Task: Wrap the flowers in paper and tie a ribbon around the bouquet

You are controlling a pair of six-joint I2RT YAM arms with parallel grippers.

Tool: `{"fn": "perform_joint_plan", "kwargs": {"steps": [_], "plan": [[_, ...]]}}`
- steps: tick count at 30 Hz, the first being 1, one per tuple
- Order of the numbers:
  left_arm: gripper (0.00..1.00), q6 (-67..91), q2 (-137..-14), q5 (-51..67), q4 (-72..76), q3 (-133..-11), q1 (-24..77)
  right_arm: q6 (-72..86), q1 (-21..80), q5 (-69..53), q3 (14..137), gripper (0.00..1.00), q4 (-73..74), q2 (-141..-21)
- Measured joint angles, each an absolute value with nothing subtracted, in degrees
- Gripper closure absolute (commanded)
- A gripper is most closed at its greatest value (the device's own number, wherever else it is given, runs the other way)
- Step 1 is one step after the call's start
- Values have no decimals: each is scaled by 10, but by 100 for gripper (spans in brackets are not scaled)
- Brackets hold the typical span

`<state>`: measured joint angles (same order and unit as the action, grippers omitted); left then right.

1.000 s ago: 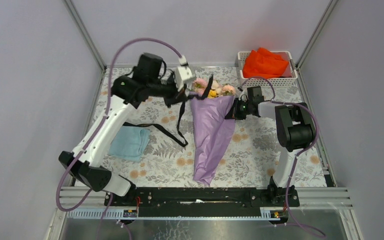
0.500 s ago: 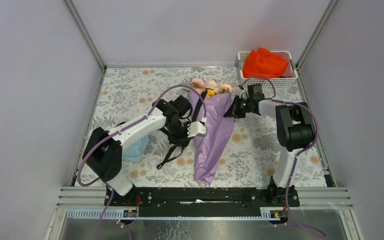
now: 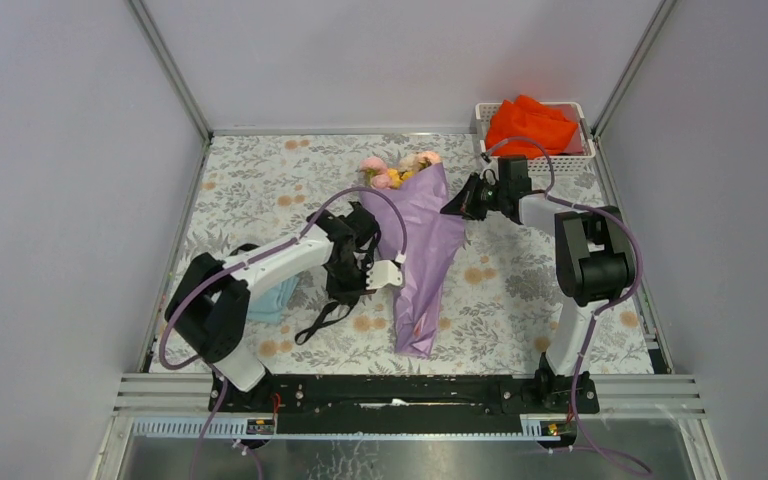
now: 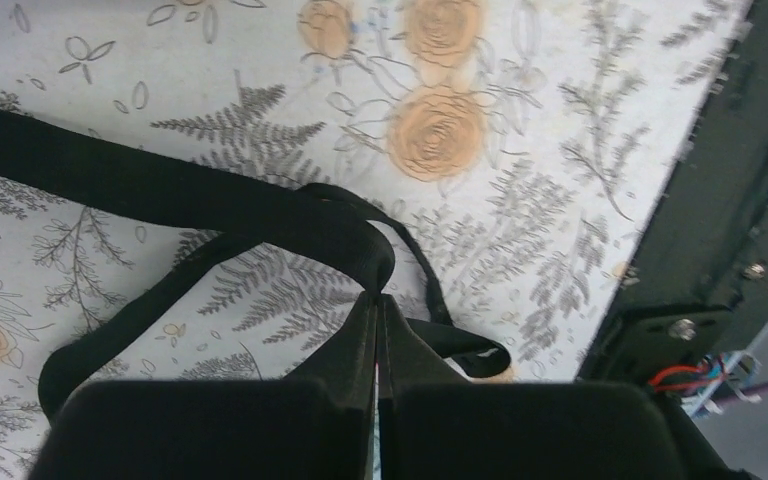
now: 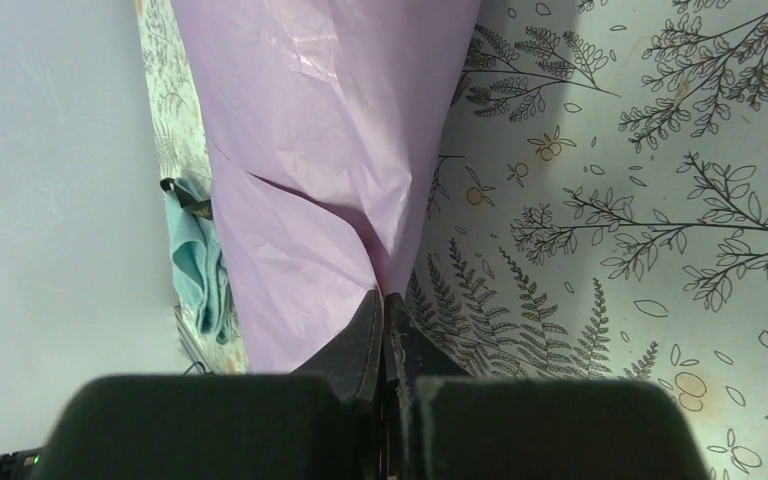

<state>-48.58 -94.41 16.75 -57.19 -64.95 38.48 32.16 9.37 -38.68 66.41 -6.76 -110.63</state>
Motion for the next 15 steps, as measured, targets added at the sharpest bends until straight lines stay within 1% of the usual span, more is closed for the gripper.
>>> {"fn": "perform_joint_plan", "kwargs": {"steps": [3,6,9,12,15], "plan": [[97,-489,-921,183,-604,-656,394,340,94,-387,664,100,-75,-1106],[97,-489,-900,195,-613,-659,431,360,94,-385,664,100,-90,-1107],[97,-489,-894,204,-614,-659,501,377,96,-379,664,100,-103,-1109],[97,-488,-919,204,-618,-677,580,387,102,-365,665,100,-110,-1117],[91,-486,-966,204,-618,-724,647,391,111,-349,665,100,-110,-1123]]}}
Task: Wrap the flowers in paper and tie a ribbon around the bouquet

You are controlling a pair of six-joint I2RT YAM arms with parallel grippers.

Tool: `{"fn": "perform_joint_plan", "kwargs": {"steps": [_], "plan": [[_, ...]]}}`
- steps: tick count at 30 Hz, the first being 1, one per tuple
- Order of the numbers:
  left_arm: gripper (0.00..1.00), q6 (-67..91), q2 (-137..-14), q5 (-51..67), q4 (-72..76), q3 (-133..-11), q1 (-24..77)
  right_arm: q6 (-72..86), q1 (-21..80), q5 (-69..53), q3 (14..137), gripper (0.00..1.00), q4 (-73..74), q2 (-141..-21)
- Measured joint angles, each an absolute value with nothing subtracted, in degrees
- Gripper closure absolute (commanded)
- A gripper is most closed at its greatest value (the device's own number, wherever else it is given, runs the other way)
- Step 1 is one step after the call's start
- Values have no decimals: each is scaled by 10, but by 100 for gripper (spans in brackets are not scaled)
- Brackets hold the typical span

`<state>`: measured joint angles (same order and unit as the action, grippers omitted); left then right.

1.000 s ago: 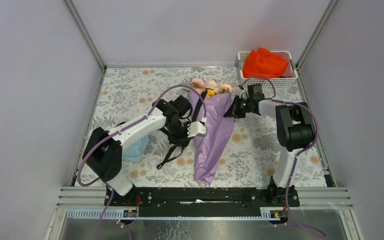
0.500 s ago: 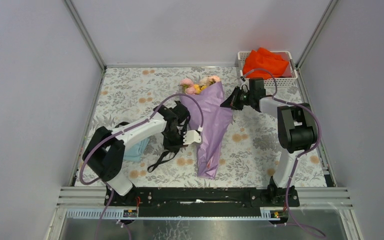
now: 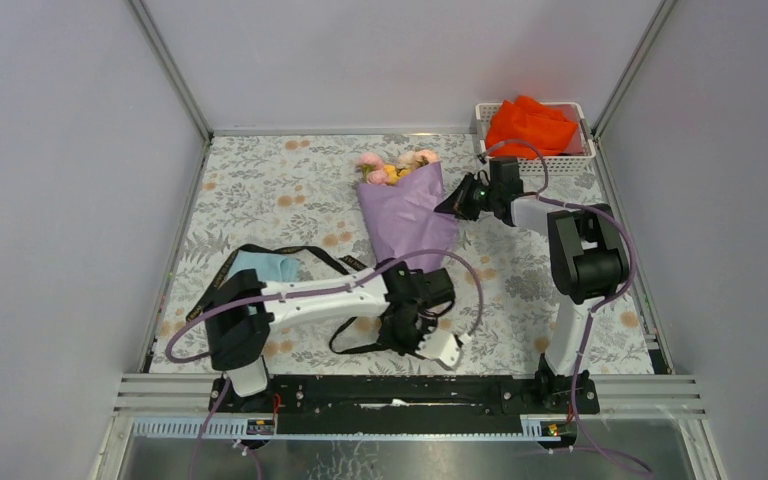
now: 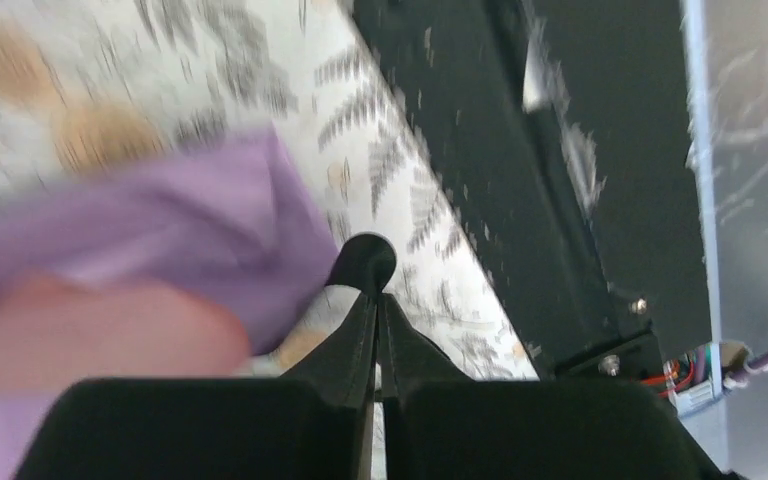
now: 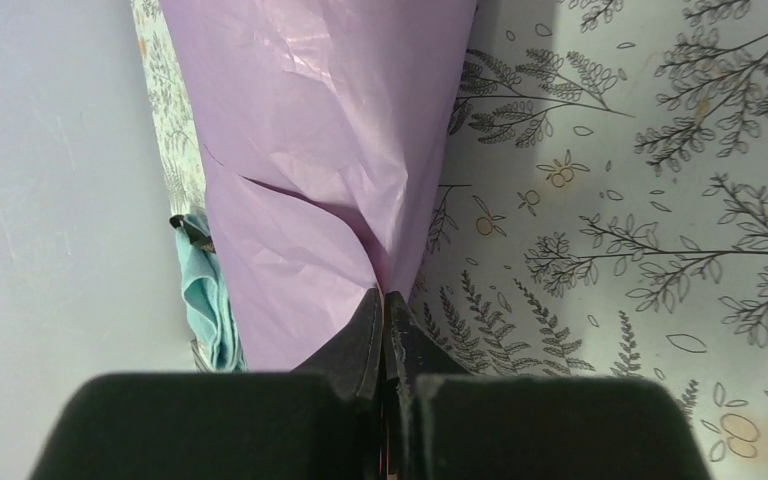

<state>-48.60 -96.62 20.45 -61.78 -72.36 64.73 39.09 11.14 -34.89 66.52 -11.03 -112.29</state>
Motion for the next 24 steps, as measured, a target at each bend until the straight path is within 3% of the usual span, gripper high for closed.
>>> {"fn": "perform_joint_plan", "kwargs": {"steps": [4,11,14,15,16,18,20,21,24], "plan": [[86,-476,-1029,219,-606,-814,705,393,125,-335,666,100,-110,-1124],[93,-417,-1090,233,-509,-904,715,393,138,-320,666,100,-110,-1124],[85,-401,-1119,225,-466,-901,715,390,139,-320,667,100,-108,-1124],[77,-396,-1127,225,-453,-898,715,388,140,-320,668,100,-106,-1124],[63,-393,-1133,225,-444,-895,715,386,140,-319,670,100,-102,-1124],[26,-388,-1139,225,-436,-890,715,381,141,-319,675,100,-96,-1124],[6,-381,-1136,226,-435,-889,714,375,142,-319,677,100,-93,-1124],[2,-379,-1132,226,-434,-888,712,373,142,-319,678,100,-90,-1124],[1,-371,-1101,223,-439,-886,703,365,143,-320,684,100,-80,-1124]]}}
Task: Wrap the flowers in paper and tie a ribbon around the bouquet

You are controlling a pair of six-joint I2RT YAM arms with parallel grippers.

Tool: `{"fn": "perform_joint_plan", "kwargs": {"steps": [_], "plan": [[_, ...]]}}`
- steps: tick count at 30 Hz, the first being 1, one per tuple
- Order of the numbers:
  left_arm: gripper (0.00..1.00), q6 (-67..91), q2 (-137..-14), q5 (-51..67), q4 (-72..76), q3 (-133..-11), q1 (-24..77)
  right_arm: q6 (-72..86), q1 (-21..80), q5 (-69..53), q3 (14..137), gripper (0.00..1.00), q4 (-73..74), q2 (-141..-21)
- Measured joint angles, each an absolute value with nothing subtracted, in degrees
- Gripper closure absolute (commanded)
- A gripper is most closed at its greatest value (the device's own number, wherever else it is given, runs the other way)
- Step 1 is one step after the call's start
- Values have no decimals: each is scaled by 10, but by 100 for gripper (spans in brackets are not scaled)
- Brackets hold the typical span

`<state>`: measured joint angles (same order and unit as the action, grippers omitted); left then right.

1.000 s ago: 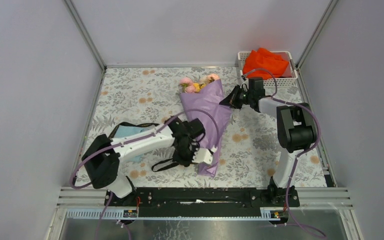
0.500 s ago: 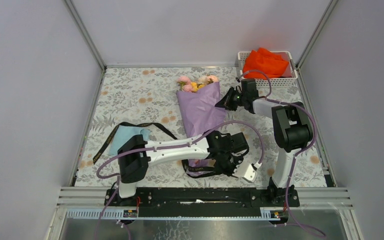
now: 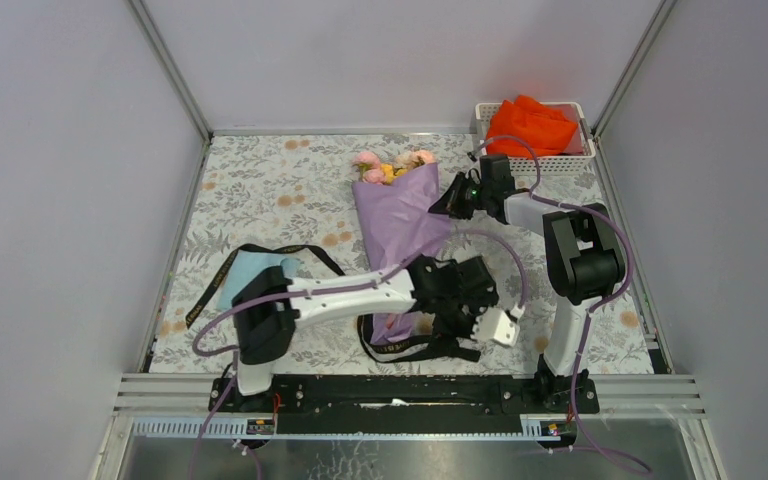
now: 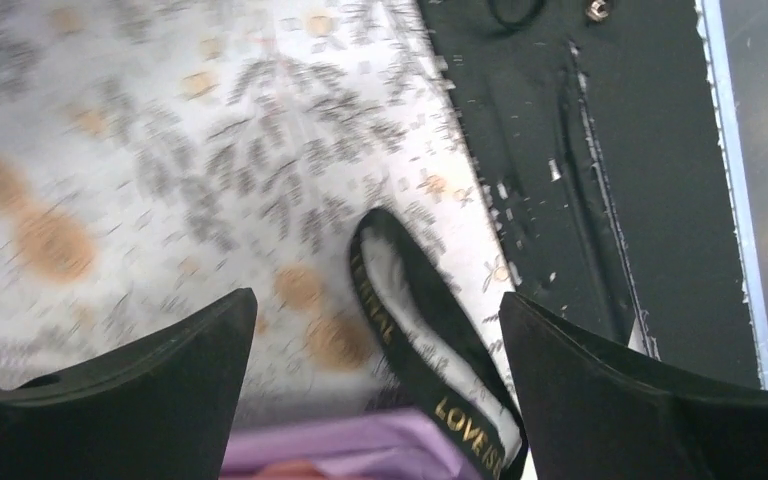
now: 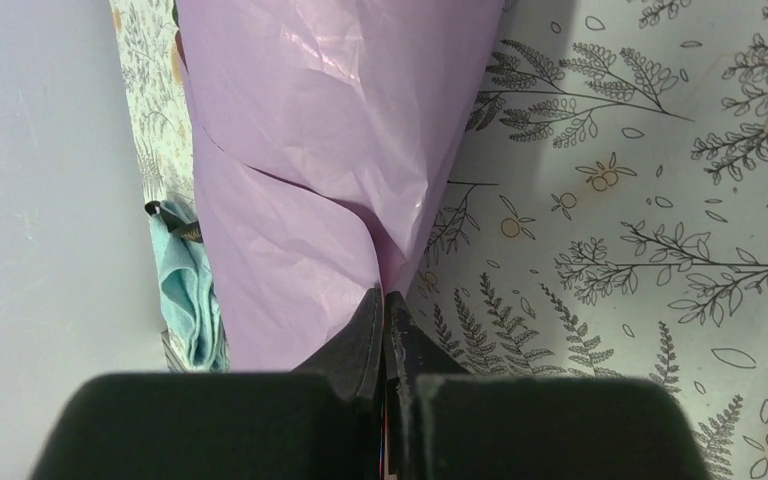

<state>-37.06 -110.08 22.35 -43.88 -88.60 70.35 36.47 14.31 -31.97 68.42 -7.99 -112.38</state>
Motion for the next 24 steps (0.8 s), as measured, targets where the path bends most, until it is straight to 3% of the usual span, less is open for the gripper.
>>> {"fn": "perform_joint_plan", "kwargs": {"steps": [6,11,24], "plan": [[1,-308,-1025,195,-432,-906,604,356,147,-320,687,100,-79,-1124],[1,-245,-1025,102,-382,-890,518,356,151,-320,687,100,-79,-1124],[2,-181,-1121,-106,-324,-815,581,357,166,-294,687,100,-79,-1124]]}}
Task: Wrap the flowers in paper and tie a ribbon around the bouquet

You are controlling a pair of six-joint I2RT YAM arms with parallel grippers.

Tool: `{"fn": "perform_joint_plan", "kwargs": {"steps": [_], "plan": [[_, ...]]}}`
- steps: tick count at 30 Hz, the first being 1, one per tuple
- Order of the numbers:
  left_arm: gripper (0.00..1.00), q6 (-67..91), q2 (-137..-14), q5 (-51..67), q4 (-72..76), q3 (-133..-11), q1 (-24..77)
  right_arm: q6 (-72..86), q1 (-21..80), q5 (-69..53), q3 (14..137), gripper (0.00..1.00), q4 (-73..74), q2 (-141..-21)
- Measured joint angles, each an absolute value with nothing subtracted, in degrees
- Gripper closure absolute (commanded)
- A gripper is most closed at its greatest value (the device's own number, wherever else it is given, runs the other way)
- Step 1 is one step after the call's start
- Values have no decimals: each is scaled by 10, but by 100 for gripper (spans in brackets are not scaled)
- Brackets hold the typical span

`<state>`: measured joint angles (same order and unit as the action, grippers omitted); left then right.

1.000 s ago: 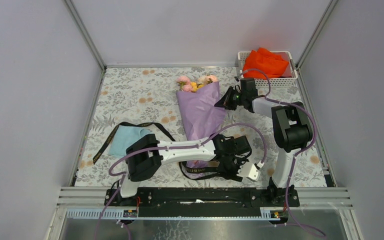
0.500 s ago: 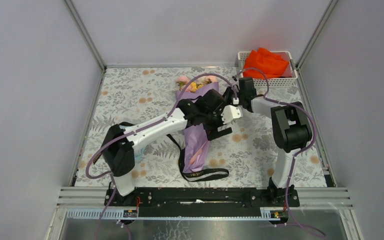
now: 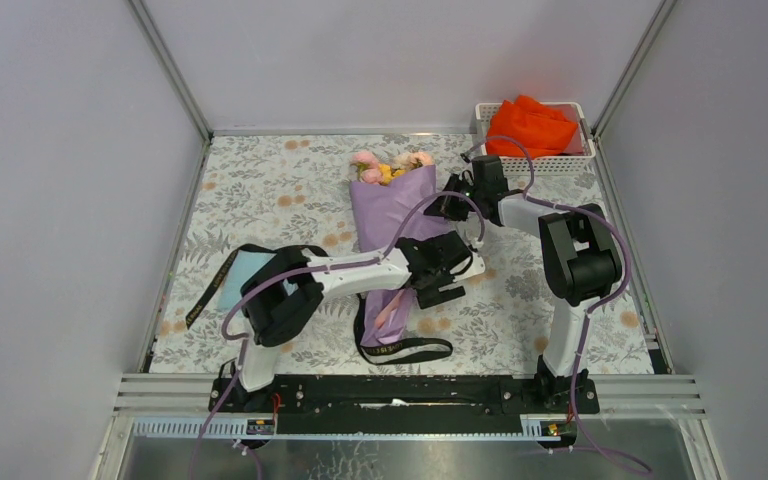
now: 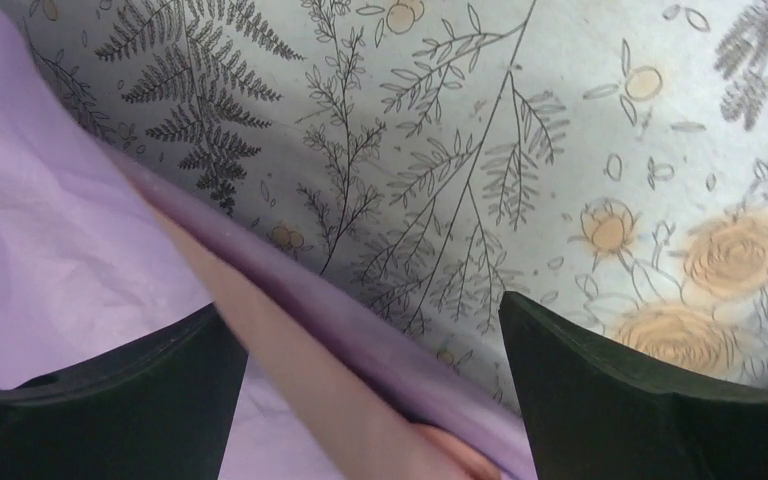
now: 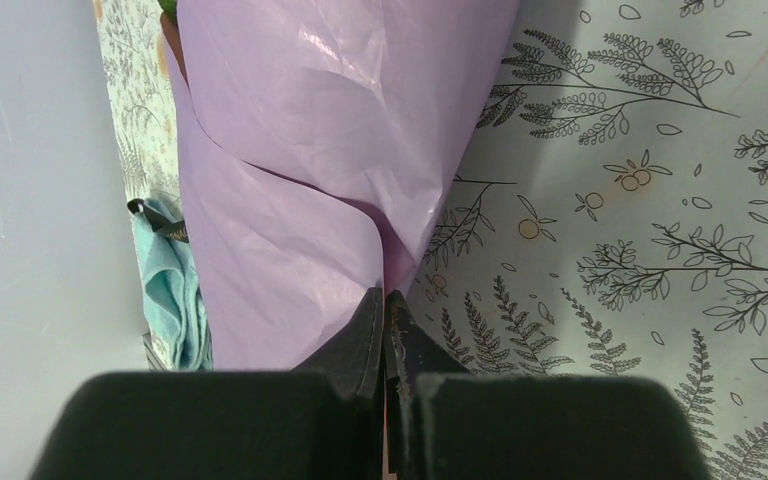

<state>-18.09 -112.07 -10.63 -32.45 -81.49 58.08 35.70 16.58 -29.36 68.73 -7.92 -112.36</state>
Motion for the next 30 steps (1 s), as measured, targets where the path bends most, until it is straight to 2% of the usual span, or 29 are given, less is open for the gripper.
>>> {"fn": "perform_joint_plan", "kwargs": {"steps": [9,11,13,14,17,19,23,24,27,30], "plan": [[2,-143,-1177,-185,-284,-832,588,357,169,-279,687,100,-71,-1123],[13,-141,-1177,-199,-270,-828,588,357,169,-279,687,100,-69,-1123],[34,-141,-1174,-211,-253,-817,588,357,169,-279,687,100,-67,-1122],[48,-142,-1172,-216,-245,-810,588,357,169,-279,687,99,-67,-1122],[84,-152,-1165,-235,-229,-787,587,357,169,-280,686,85,-67,-1122],[100,-156,-1165,-240,-226,-782,585,356,169,-281,684,71,-67,-1122],[100,-156,-1163,-242,-223,-778,577,354,169,-287,669,33,-67,-1119],[100,-156,-1161,-242,-222,-776,575,352,169,-295,665,27,-65,-1119],[100,-156,-1155,-240,-219,-775,573,355,171,-324,656,16,-65,-1119],[100,-156,-1149,-236,-216,-774,572,360,177,-346,650,11,-68,-1120]]}}
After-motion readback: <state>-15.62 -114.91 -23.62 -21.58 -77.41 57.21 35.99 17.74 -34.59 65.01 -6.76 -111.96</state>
